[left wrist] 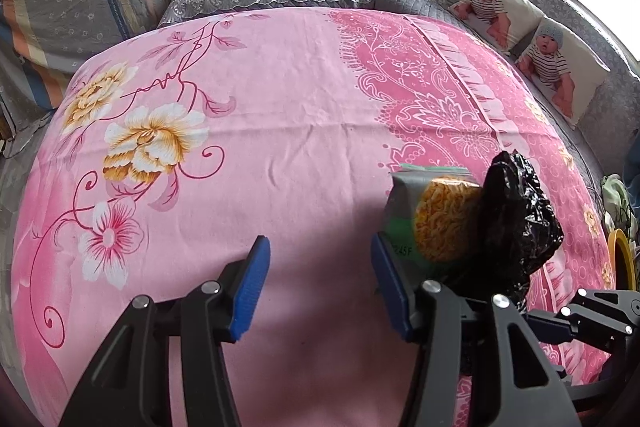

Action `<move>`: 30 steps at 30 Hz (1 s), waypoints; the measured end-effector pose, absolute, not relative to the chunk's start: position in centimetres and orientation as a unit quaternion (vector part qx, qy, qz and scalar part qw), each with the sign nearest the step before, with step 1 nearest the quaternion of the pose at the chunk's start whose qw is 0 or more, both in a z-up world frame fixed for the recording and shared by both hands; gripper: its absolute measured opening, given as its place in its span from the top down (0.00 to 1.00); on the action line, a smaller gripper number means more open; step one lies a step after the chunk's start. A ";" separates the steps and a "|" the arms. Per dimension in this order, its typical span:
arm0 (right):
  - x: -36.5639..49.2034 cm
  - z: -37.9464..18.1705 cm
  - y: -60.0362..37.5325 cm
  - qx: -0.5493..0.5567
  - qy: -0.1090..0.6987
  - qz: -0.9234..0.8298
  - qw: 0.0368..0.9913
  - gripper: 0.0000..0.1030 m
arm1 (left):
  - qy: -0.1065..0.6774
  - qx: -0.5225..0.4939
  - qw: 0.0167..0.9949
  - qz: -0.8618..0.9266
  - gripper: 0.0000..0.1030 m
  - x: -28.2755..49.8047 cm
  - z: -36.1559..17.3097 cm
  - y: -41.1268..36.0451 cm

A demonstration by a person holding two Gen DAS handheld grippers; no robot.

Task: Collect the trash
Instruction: 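Close the right tool on a large black bag while the left tool approaches the green wrapper, then close the left tool on the green snack wrapper while the right tool holds the black bag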

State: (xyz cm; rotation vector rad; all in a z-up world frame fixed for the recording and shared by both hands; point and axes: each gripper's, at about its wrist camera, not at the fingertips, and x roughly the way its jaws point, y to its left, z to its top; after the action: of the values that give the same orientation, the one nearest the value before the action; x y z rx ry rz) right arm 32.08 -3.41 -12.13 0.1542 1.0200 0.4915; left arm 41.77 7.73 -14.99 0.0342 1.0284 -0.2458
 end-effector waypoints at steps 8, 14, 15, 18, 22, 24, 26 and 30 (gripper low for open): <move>32.3 -12.1 -4.5 0.081 0.485 0.226 0.841 0.80 | 0.498 0.019 0.858 -0.124 0.57 43.7 -15.1 6.0; 32.3 -11.7 -5.6 0.088 0.484 0.219 0.843 0.81 | 0.499 0.020 0.856 -0.134 0.57 44.7 -14.9 4.3; 32.3 -11.7 -5.9 0.089 0.484 0.217 0.843 0.81 | 0.499 0.022 0.856 -0.136 0.57 44.8 -14.9 3.9; 32.1 -11.6 -6.7 0.092 0.483 0.213 0.844 0.82 | 0.501 0.029 0.854 -0.140 0.59 45.0 -15.0 2.9; 31.8 -11.4 -7.7 0.095 0.483 0.208 0.845 0.83 | 0.503 0.032 0.852 -0.145 0.59 45.2 -15.1 1.8; 31.5 -11.4 -8.2 0.095 0.483 0.207 0.845 0.84 | 0.503 0.034 0.851 -0.147 0.59 45.2 -15.1 1.4; 31.2 -11.3 -8.6 0.096 0.483 0.206 0.846 0.84 | 0.503 0.037 0.851 -0.150 0.59 45.2 -15.1 0.8; 30.8 -11.2 -9.5 0.101 0.480 0.201 0.848 0.85 | 0.504 0.047 0.847 -0.159 0.64 45.1 -15.0 -0.6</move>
State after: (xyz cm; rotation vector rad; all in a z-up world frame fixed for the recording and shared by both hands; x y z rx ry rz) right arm 30.81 -9.52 -11.19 0.2119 1.0126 0.4231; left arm 45.08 -0.61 -15.01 0.0985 1.0629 -0.3362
